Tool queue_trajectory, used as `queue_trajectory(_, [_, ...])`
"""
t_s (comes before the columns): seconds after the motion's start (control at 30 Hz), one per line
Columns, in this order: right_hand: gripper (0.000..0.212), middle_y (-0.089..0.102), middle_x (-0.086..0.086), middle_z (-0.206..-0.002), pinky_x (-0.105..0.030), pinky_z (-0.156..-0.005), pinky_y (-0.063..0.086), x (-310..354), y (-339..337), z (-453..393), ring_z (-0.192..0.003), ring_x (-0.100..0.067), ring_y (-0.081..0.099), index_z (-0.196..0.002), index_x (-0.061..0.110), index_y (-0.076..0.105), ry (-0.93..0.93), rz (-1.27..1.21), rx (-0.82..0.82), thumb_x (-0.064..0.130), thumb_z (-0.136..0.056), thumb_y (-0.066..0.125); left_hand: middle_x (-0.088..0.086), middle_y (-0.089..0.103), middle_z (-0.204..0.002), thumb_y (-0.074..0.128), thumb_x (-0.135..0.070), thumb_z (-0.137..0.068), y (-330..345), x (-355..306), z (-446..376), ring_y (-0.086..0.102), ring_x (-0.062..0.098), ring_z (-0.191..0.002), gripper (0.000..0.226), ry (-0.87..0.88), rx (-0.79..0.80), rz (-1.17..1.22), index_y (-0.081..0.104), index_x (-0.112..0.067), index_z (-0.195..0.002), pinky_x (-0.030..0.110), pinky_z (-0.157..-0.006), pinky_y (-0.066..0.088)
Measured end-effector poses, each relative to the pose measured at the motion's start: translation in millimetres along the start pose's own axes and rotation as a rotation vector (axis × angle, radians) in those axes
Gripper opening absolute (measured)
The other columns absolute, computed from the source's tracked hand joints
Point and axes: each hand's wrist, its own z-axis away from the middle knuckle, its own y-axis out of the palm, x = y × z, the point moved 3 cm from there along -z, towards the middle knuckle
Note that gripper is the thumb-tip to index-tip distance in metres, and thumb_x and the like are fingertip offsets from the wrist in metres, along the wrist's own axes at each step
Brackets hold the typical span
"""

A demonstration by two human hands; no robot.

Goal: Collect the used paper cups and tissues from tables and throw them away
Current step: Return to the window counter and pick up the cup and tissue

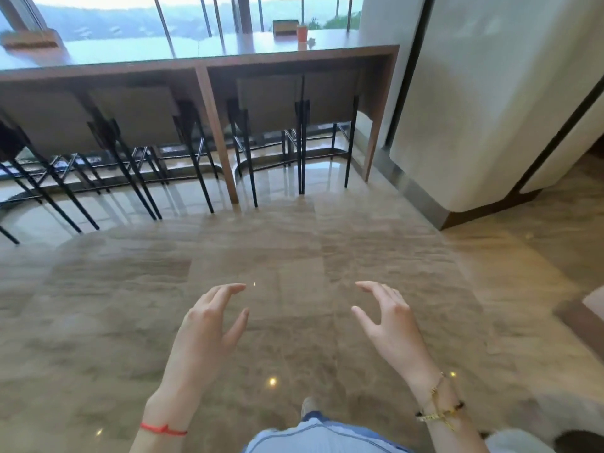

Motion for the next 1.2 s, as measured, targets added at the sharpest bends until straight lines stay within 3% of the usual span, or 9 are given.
queue_trajectory(0.37, [0.038, 0.060, 0.007, -0.116, -0.013, -0.096, 0.030, -25.6, 25.1, -247.5, -0.114, -0.011, 0.050, -0.122, 0.020, 0.059, -0.044, 0.019, 0.072, 0.023, -0.085, 0.069, -0.010, 0.063, -0.112, 0.070, -0.019, -0.084, 45.6, 20.0, -232.9, 0.061, 0.012, -0.106, 0.035, -0.051, 0.002, 0.005, 0.063, -0.022, -0.118, 0.031, -0.092, 0.048])
queue_trajectory(0.77, [0.037, 0.054, 0.017, -0.114, -0.010, -0.095, 0.028, -25.4, 53.9, -558.7, -0.115, -0.004, 0.047, -0.122, 0.024, 0.057, -0.063, 0.002, -0.002, 0.026, -0.086, 0.066, -0.007, 0.063, -0.117, 0.069, -0.022, -0.085, 63.1, 50.0, -552.0, 0.060, 0.015, -0.110, 0.036, 0.023, 0.012, -0.019, 0.061, -0.022, -0.120, 0.039, -0.095, 0.048])
queue_trajectory(0.97, [0.037, 0.059, 0.012, -0.117, -0.018, -0.097, 0.034, -35.9, 58.5, -686.1, -0.116, -0.008, 0.049, -0.122, 0.024, 0.057, -0.026, 0.003, -0.021, 0.027, -0.086, 0.065, -0.008, 0.062, -0.118, 0.067, -0.022, -0.086, 74.2, 53.2, -692.9, 0.059, 0.013, -0.111, 0.035, 0.065, 0.059, -0.043, 0.061, -0.021, -0.120, 0.033, -0.096, 0.047])
queue_trajectory(1.2, [0.038, 0.058, 0.010, -0.119, -0.018, -0.098, 0.034, -67.1, 64.6, -833.8, -0.119, -0.007, 0.047, -0.124, 0.024, 0.055, -0.020, 0.010, -0.034, 0.029, -0.087, 0.065, -0.006, 0.063, -0.113, 0.067, -0.023, -0.087, 109.7, 57.2, -838.3, 0.060, 0.014, -0.106, 0.035, 0.070, 0.055, -0.034, 0.060, -0.021, -0.121, 0.036, -0.094, 0.050])
